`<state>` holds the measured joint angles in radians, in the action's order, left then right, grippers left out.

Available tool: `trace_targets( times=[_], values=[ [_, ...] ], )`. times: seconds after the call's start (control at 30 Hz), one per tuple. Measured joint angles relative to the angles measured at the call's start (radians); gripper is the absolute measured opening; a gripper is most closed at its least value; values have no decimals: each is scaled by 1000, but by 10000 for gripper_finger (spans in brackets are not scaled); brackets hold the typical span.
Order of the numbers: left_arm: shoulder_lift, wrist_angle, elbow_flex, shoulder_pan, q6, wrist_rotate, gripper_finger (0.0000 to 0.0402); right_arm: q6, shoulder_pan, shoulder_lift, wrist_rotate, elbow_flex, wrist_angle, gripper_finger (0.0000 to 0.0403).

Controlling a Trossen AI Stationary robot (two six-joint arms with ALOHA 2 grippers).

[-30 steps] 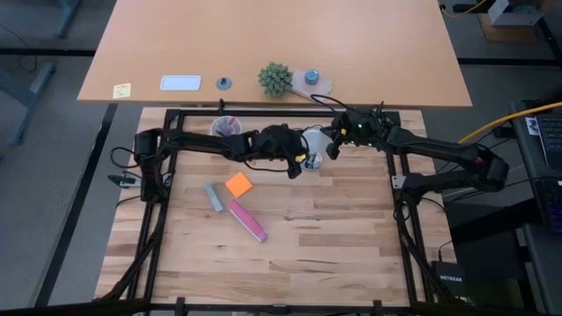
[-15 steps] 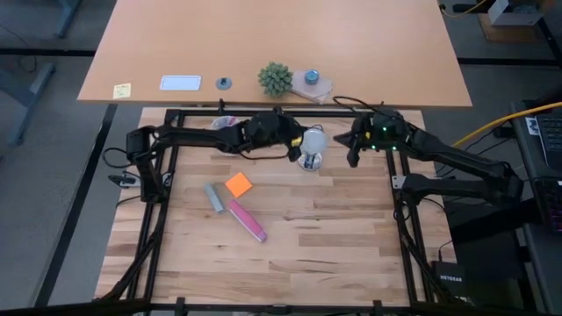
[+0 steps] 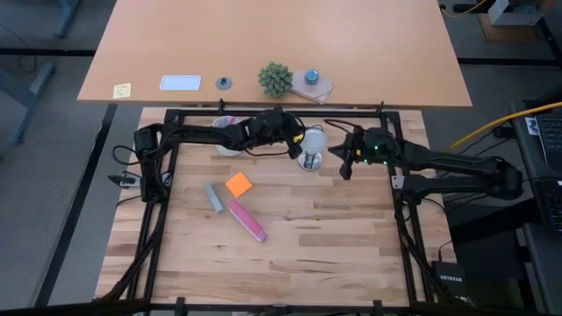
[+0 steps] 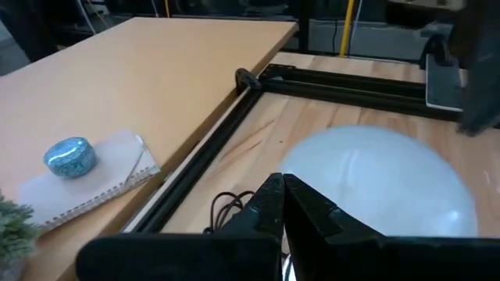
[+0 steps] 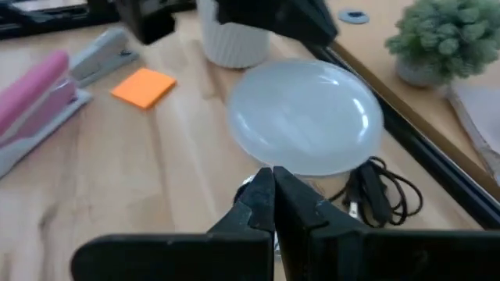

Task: Screw lightbulb
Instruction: Remove the lightbulb from the lamp

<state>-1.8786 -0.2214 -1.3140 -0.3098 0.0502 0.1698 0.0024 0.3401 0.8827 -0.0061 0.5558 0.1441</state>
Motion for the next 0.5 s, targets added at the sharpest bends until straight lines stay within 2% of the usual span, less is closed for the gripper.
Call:
trace_targets(
  times=[0.27,0.5],
  values=[
    [-1,34,0,13,-2,-6,0,19,0,0,22,-64,-137,3],
    [0,58,-1,27,-21,-4,0,20,0,11,59,-78,-147,3]
  ],
)
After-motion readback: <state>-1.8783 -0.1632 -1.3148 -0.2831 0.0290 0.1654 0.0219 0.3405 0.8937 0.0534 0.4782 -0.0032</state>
